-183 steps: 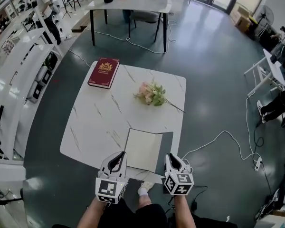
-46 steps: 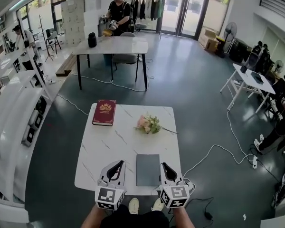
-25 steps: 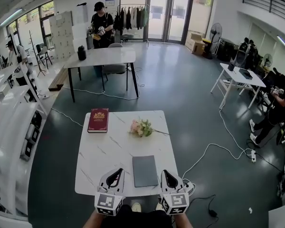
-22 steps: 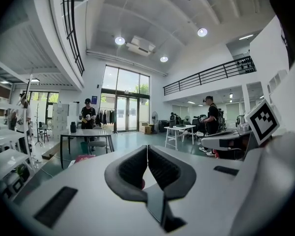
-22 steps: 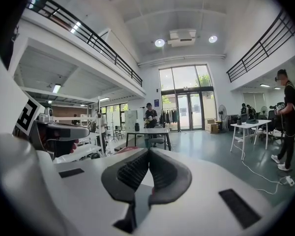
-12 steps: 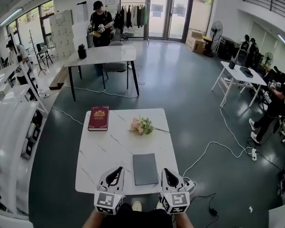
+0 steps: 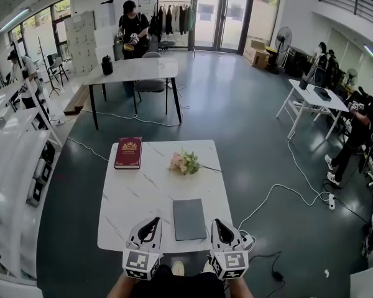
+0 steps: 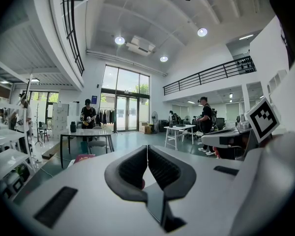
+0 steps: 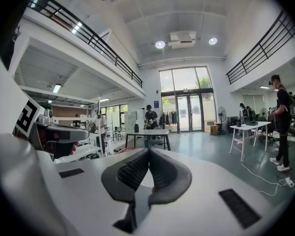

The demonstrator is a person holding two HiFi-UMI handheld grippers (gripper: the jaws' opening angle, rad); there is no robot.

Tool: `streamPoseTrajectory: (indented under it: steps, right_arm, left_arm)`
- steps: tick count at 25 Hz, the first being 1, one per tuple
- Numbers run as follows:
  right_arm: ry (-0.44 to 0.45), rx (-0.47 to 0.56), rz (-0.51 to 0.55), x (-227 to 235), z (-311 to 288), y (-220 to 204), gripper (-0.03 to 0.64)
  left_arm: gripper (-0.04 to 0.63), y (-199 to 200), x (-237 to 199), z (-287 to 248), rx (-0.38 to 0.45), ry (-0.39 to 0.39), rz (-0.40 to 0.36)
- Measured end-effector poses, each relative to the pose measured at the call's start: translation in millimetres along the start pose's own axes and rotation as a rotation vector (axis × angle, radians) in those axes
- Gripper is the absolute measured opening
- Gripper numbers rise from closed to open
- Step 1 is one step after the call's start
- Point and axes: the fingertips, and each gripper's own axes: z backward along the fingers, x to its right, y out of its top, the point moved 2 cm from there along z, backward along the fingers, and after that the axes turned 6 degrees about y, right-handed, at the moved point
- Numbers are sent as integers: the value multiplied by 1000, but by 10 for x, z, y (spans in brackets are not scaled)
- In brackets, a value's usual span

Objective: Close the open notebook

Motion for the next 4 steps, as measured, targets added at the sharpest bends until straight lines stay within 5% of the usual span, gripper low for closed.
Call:
streamPoseTrajectory:
  steps: [4]
  right_arm:
    - [1, 1, 4, -15, -3, -14, 17]
  left_arm:
    - [25, -20, -7, 10, 0, 2, 2]
